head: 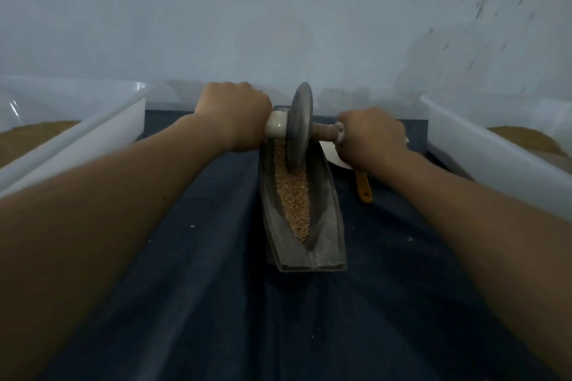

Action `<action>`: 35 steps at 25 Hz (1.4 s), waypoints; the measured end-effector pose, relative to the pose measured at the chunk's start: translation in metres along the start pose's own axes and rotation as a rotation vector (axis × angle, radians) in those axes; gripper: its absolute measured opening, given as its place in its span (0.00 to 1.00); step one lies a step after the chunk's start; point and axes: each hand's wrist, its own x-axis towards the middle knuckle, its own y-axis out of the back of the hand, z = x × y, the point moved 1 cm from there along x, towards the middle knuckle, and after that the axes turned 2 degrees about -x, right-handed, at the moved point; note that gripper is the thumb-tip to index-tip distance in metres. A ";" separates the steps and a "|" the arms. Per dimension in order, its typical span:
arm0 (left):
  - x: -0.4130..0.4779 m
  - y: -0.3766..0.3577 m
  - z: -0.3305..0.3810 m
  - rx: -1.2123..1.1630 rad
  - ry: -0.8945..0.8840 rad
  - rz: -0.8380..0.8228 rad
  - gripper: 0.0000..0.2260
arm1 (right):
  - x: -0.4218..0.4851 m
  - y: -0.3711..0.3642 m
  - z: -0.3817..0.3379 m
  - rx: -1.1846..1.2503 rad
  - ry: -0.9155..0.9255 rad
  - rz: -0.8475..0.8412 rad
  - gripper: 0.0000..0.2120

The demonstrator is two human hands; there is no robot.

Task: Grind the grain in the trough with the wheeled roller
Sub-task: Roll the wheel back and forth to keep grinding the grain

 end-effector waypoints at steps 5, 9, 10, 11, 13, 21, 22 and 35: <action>-0.053 0.005 -0.012 -0.189 -0.147 -0.165 0.07 | -0.056 0.029 0.016 -0.036 0.204 0.084 0.11; -0.066 0.004 -0.024 -0.224 -0.162 -0.305 0.10 | -0.079 0.040 0.024 -0.024 0.274 0.139 0.10; -0.059 0.002 -0.021 -0.186 -0.164 -0.217 0.10 | -0.072 0.034 0.021 -0.027 0.222 0.080 0.10; -0.048 -0.001 -0.016 -0.139 -0.140 -0.114 0.09 | -0.060 0.026 0.016 -0.024 0.152 0.032 0.10; -0.022 -0.006 -0.006 -0.036 -0.050 0.027 0.06 | -0.027 0.012 0.006 -0.038 0.044 0.017 0.09; -0.053 0.000 -0.005 -0.040 -0.083 0.085 0.06 | -0.052 0.023 0.013 -0.027 0.127 0.032 0.13; -0.071 0.004 -0.006 -0.061 -0.127 0.109 0.05 | -0.067 0.031 0.016 -0.044 0.177 0.066 0.14; -0.036 -0.032 0.004 -0.099 0.151 0.232 0.04 | -0.005 0.017 -0.008 -0.100 0.118 0.127 0.04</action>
